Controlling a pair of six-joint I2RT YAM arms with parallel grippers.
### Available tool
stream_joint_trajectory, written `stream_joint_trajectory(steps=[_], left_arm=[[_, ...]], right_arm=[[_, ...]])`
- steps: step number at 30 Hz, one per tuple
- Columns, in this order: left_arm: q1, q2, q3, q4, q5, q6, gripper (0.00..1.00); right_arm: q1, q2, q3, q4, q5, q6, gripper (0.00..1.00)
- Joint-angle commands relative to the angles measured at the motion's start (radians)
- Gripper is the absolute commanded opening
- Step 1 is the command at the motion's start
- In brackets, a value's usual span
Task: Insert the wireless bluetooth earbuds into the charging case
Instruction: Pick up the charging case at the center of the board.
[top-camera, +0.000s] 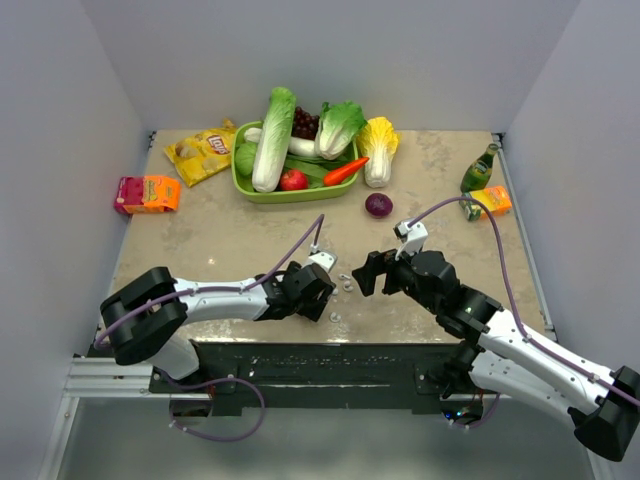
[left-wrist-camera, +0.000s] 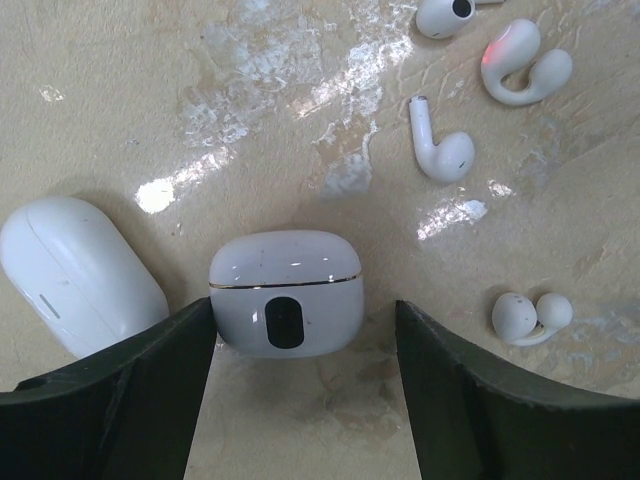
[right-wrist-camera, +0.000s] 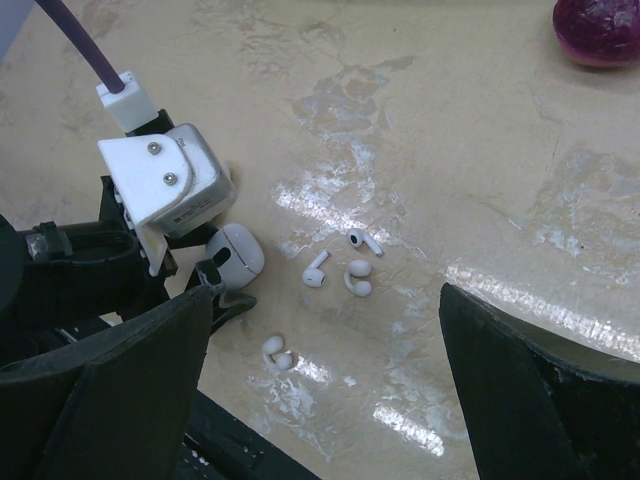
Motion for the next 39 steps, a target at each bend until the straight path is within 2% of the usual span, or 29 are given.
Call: stream_joint_trajectory(steps=[1,8,12,15,22,25,28,29,31,32,39], left_arm=[[-0.006,0.03,0.0,-0.068,0.003,0.001,0.74],[-0.006,0.047,0.007,-0.083,-0.008,-0.01,0.71],[-0.006,0.041,0.003,-0.097,-0.026,-0.025,0.77],[-0.006,0.045,0.001,-0.097,-0.032,-0.033,0.78],[-0.006,0.055,-0.008,-0.076,-0.011,-0.025,0.71],[-0.006,0.053,-0.009,-0.071,-0.003,-0.02,0.64],[-0.006,0.044,-0.014,-0.06,0.003,-0.016,0.44],[-0.006,0.039,-0.022,-0.051,0.001,-0.016,0.28],[-0.006,0.023,-0.029,-0.036,-0.006,-0.013,0.15],[-0.005,0.015,-0.031,-0.016,-0.014,-0.011,0.0],[-0.006,-0.141,-0.049,0.166,-0.092,0.018,0.0]], right_arm=[[0.0,-0.016,0.006,0.003,0.005,0.003,0.98],[-0.001,-0.019,0.006,0.0,0.007,0.001,0.98],[0.0,-0.011,0.007,0.003,0.005,0.001,0.98],[0.0,-0.01,0.007,0.005,0.007,0.001,0.98],[0.0,-0.022,0.004,-0.003,0.007,0.003,0.98],[0.0,-0.025,0.003,-0.002,0.007,0.006,0.98],[0.0,-0.026,0.003,-0.003,0.005,0.009,0.98],[0.0,-0.028,0.006,-0.005,0.001,0.008,0.98],[0.0,-0.025,0.012,-0.002,0.001,0.011,0.98],[0.0,-0.02,0.02,0.005,-0.001,0.011,0.98],[0.0,0.042,0.127,-0.012,0.062,0.086,0.98]])
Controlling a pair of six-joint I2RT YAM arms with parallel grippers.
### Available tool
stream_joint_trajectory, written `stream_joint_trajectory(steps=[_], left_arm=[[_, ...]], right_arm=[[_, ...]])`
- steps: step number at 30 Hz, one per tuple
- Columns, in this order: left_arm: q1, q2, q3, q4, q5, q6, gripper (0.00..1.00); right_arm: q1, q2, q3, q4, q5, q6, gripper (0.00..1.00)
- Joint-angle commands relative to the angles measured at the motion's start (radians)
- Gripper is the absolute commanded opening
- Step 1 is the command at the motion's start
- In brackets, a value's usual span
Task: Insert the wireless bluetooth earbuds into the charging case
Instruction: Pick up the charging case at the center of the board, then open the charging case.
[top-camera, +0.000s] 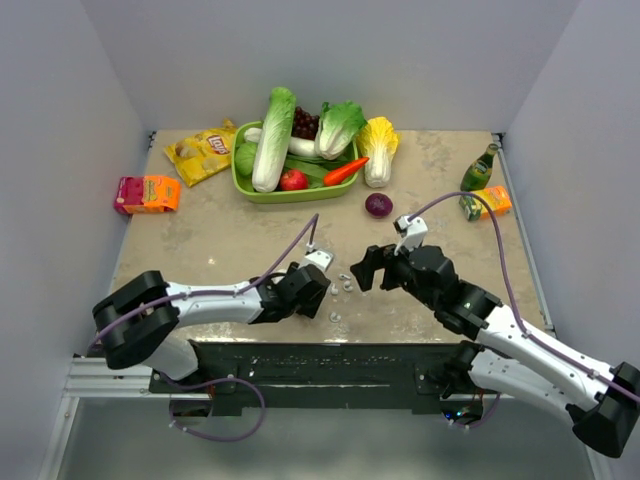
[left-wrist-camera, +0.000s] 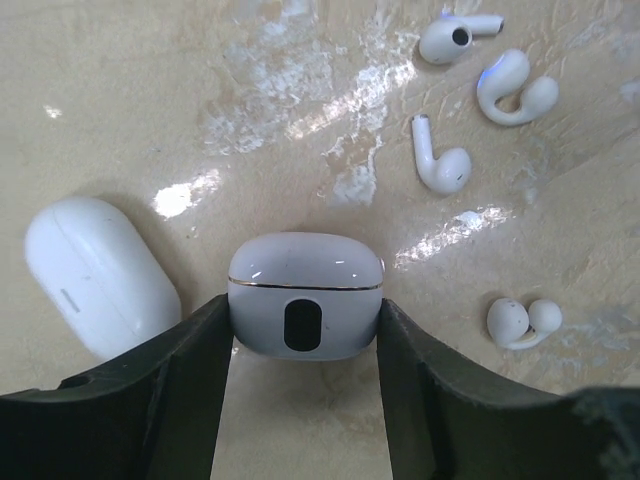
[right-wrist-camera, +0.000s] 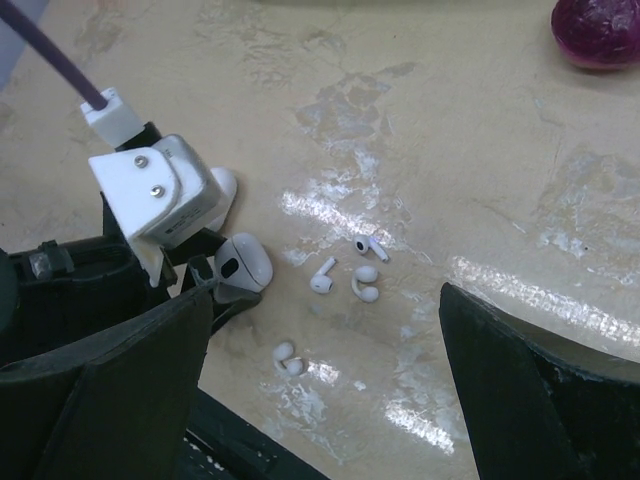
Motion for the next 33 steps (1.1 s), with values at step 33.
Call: stream_joint_trajectory(steps=[33], left_arm=[[-0.002,-0.366,-0.577,1.553,0.297,0.655,0.0]], right_arm=[[0.016,0.263,0.317,-0.043,-0.302,-0.053,0.98]])
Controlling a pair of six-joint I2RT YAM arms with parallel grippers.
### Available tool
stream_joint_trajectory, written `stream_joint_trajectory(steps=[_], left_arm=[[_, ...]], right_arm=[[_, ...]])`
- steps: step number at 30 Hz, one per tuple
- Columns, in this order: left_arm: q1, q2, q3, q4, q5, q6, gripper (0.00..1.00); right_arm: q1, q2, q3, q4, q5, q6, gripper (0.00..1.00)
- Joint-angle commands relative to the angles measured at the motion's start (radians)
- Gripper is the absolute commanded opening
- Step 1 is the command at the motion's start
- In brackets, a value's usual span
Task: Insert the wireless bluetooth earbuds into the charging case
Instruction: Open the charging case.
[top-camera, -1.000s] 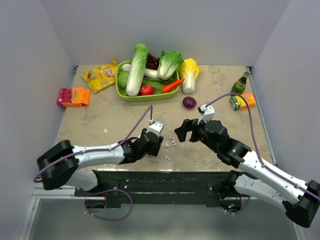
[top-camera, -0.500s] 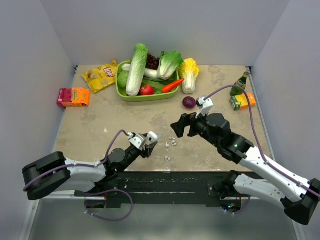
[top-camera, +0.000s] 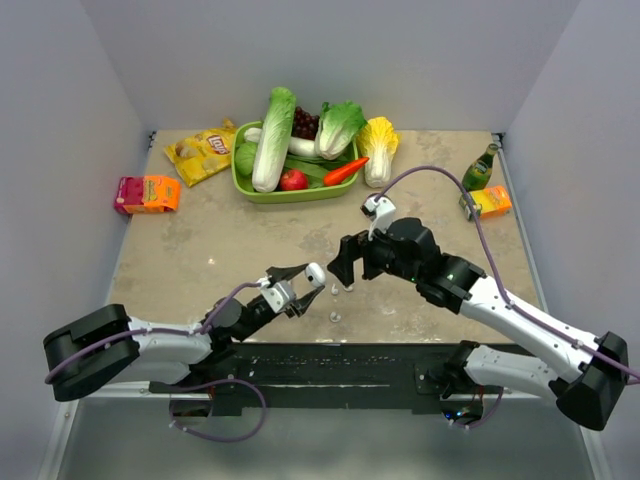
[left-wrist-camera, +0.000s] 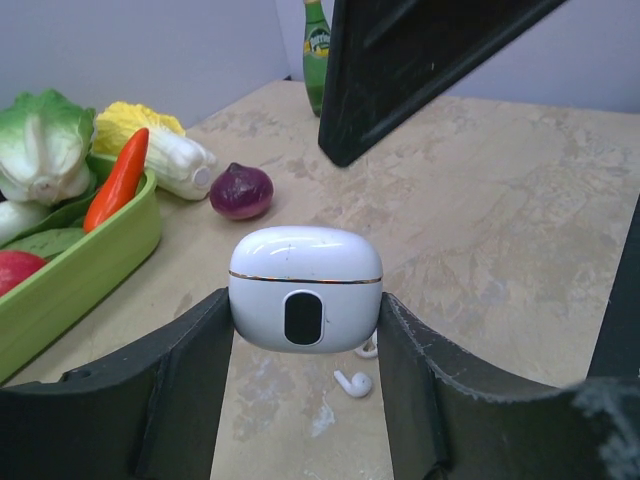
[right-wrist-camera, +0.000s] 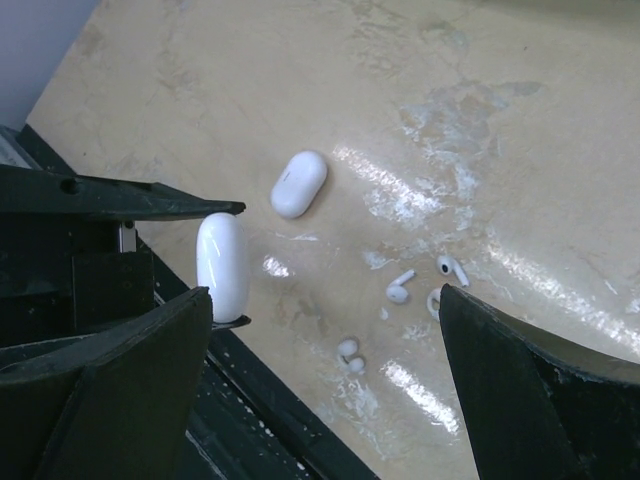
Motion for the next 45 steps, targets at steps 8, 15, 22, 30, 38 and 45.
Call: stream_joint_trajectory(steps=[8,15,22,30,38,45], left_arm=[[-0.004,0.006,0.08,0.099,0.046,0.006,0.0],[-0.015,0.004,0.08,0.083,0.039,0.006,0.0],[-0.019,-0.016,0.063,0.086,0.031,0.014,0.0],[-0.024,-0.032,0.042,0.103,0.019,0.018,0.0],[-0.03,-0.048,0.032,0.108,0.011,0.023,0.0],[-0.033,-0.054,0.026,0.111,0.005,0.024,0.0]], right_arm=[[0.041,0.066,0.05,0.101,-0.112,0.035,0.98],[0.046,0.115,0.046,0.109,-0.097,0.051,0.98],[0.044,0.103,0.032,0.103,-0.011,0.074,0.98],[0.044,0.064,0.02,0.106,0.017,0.092,0.98],[0.046,0.064,0.004,0.105,0.041,0.101,0.98],[0.044,0.052,0.007,0.097,0.063,0.101,0.98]])
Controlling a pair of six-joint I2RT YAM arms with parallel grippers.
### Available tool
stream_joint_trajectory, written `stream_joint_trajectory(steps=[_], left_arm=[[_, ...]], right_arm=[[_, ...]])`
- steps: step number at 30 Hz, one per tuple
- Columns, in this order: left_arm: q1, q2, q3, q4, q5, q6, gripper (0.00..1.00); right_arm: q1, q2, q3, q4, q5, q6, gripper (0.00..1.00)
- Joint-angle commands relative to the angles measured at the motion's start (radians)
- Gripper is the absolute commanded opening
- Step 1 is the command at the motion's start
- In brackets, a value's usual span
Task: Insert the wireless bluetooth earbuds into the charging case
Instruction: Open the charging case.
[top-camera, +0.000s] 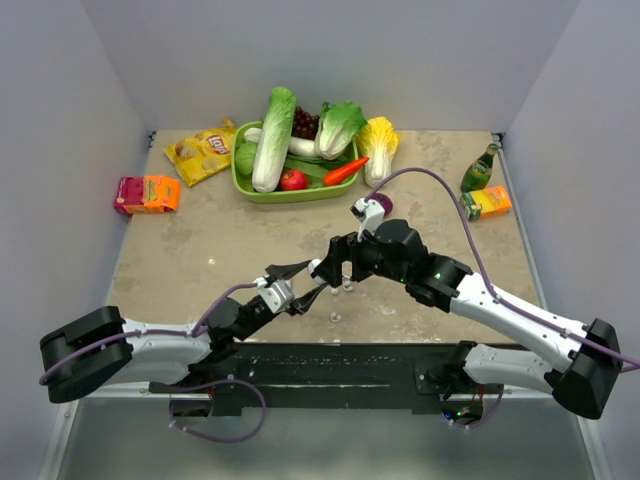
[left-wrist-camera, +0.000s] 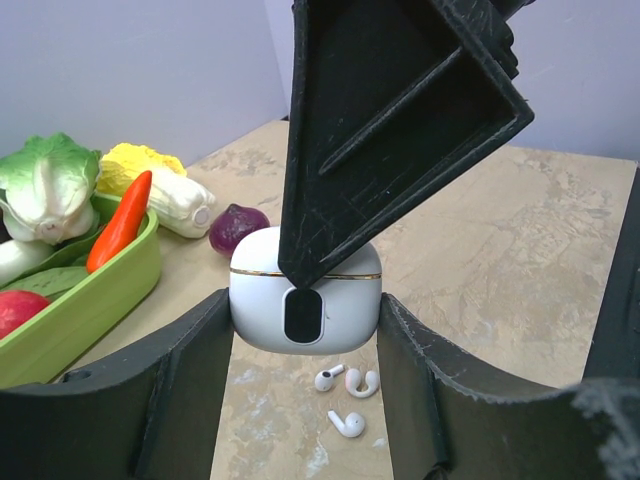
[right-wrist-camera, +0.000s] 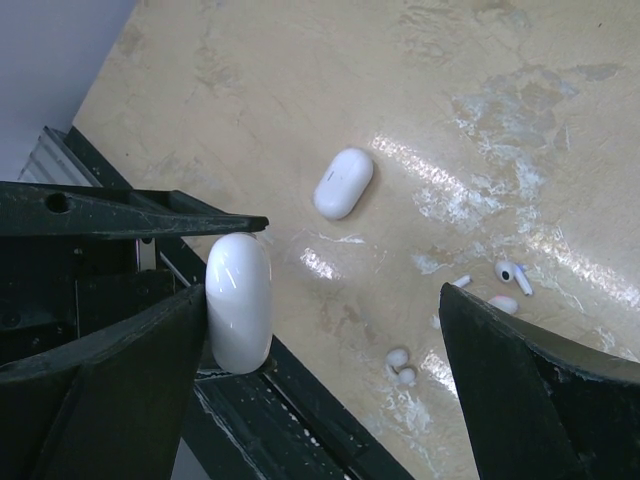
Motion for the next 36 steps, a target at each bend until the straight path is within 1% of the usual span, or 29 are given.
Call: stream_joint_trajectory(steps=[1,12,16,18,19,20,22,23,25,26,36], left_arm=[[-0.011,-0.02,-0.014,0.095,-0.002,0.02,0.0],[-0.014,-0.029,-0.021,0.095,-0.013,0.02,0.0],[-0.015,-0.029,-0.023,0.096,-0.019,0.02,0.0],[-0.017,-0.026,-0.026,0.104,-0.022,0.019,0.0],[-0.017,-0.024,-0.025,0.107,-0.022,0.02,0.0],[-0.015,-0.024,-0.026,0.111,-0.02,0.02,0.0],[-0.017,-0.027,-0.028,0.122,-0.02,0.017,0.0],[-0.018,-0.03,-0.028,0.124,-0.02,0.019,0.0],[-0.018,-0.038,-0.028,0.125,-0.022,0.017,0.0],[-0.02,-0.041,-0.028,0.125,-0.022,0.017,0.0],[-0.026,-0.063,-0.032,0.118,-0.025,0.022,0.0]], right_arm=[[-0.006,-0.03,0.005,0.019,0.082,0.003,0.98],[-0.009,-0.052,0.012,0.003,0.119,0.006,0.98],[-0.007,-0.087,-0.004,0.055,0.056,0.001,0.96],[-0.007,-0.093,-0.005,0.084,0.036,0.003,0.91],[-0.007,-0.087,0.001,0.085,0.001,0.003,0.87],[-0.007,-0.08,0.004,0.086,-0.019,0.006,0.79],[-0.007,-0.058,0.009,0.089,-0.042,0.015,0.74],[-0.007,-0.052,0.007,0.095,-0.048,0.018,0.68],[-0.007,-0.037,0.006,0.105,-0.056,0.027,0.66],[-0.007,-0.034,0.004,0.106,-0.051,0.03,0.64],[-0.007,0.003,0.001,0.121,-0.067,0.032,0.58]])
